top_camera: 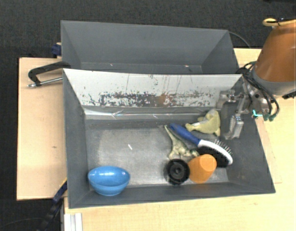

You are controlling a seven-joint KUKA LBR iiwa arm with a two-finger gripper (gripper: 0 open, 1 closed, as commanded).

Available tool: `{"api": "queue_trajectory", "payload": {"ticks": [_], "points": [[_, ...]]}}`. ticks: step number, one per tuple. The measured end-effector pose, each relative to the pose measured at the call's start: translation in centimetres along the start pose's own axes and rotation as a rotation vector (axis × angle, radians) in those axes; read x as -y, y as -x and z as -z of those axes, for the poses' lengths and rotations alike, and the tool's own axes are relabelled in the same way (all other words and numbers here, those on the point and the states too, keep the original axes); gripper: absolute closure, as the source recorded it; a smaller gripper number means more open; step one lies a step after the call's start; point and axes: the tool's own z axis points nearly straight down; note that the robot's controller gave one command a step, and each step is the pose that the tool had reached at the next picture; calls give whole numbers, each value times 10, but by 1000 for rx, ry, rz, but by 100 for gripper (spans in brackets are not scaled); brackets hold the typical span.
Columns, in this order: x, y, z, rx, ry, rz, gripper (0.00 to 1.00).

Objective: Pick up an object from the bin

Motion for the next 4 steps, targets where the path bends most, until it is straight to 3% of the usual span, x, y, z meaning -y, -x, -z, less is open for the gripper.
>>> {"api": "queue_trajectory", "payload": {"ticks": [1,2,3,4], "points": [[-5,-50,-91,0,2,-408,0],[-38,-68,-93,13,-1,-702,0],[-36,-66,-94,5,6,-705,0],[-39,-60,-107,4,1,-558,0]]}}
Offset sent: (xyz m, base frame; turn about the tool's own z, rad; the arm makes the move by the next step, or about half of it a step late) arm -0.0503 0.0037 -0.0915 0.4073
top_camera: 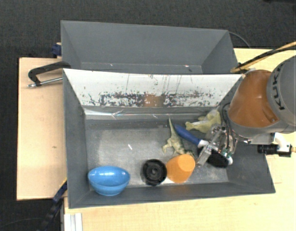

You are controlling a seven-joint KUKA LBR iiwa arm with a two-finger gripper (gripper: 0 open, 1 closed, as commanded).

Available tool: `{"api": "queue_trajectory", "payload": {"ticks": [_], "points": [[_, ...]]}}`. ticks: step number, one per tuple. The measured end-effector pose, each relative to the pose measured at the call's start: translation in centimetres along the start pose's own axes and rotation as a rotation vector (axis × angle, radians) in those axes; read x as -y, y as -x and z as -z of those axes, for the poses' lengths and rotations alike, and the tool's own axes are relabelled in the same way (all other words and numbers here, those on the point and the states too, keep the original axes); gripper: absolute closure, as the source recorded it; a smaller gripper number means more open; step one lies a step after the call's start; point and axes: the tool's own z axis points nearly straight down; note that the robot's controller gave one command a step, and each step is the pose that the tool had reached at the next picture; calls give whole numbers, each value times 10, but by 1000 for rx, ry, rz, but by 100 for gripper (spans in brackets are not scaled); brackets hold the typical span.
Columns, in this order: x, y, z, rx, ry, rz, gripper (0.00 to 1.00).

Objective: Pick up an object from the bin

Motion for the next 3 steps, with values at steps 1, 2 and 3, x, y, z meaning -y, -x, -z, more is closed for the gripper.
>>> {"api": "queue_trajectory", "payload": {"ticks": [1,2,3], "points": [[-1,0,-1,1,0,2,100],[-1,1,85,11,3,73,100],[-11,27,236,15,4,52,100]]}}
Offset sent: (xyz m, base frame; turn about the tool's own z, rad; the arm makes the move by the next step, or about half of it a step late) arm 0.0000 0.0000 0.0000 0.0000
